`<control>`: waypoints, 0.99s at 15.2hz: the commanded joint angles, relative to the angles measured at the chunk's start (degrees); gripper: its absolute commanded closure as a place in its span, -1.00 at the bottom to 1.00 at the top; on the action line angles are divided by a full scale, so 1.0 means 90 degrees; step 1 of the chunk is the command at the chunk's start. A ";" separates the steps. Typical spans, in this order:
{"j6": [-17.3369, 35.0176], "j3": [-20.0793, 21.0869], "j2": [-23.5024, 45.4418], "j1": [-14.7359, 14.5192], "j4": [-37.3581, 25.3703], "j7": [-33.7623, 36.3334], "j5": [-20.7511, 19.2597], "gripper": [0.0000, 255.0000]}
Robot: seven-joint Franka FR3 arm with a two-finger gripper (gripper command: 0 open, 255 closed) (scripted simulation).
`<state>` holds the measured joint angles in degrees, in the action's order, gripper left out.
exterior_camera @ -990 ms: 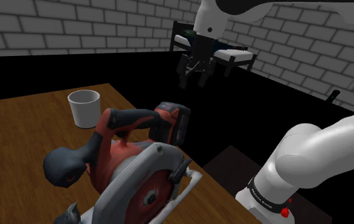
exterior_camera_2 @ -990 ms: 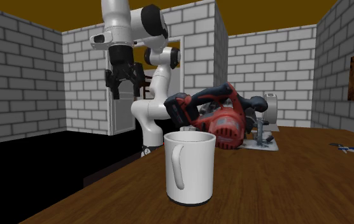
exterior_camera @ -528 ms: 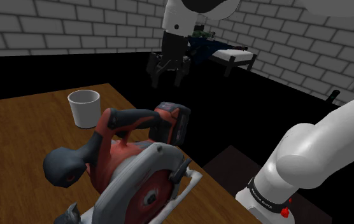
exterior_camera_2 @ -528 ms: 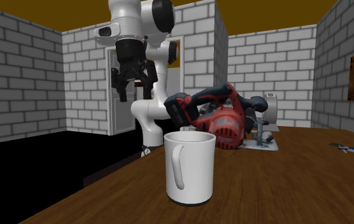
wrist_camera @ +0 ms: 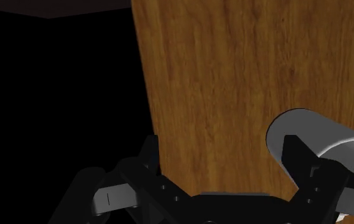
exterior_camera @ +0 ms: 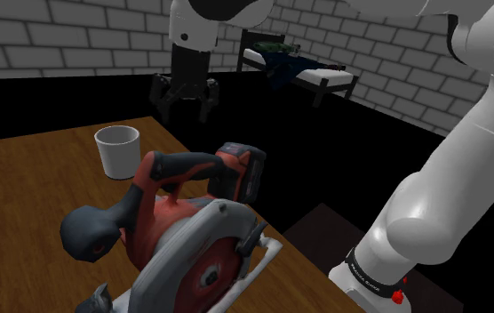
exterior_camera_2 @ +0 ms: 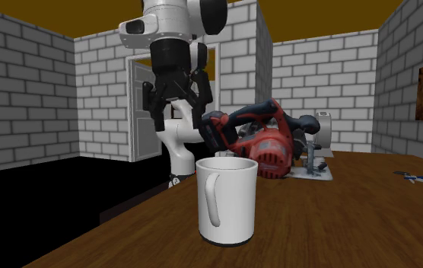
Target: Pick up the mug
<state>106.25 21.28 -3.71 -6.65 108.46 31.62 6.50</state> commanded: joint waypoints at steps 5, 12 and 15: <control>-0.0119 0.0293 0.1562 -0.0364 -0.1623 0.0854 -0.0684 -1.00; 0.0055 0.0304 0.2244 -0.0602 -0.2091 0.1138 -0.0987 -1.00; 0.0348 0.0294 0.2276 -0.0595 -0.1826 0.1134 -0.1001 -1.00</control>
<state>108.55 23.96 16.43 -11.94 91.54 41.75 -2.36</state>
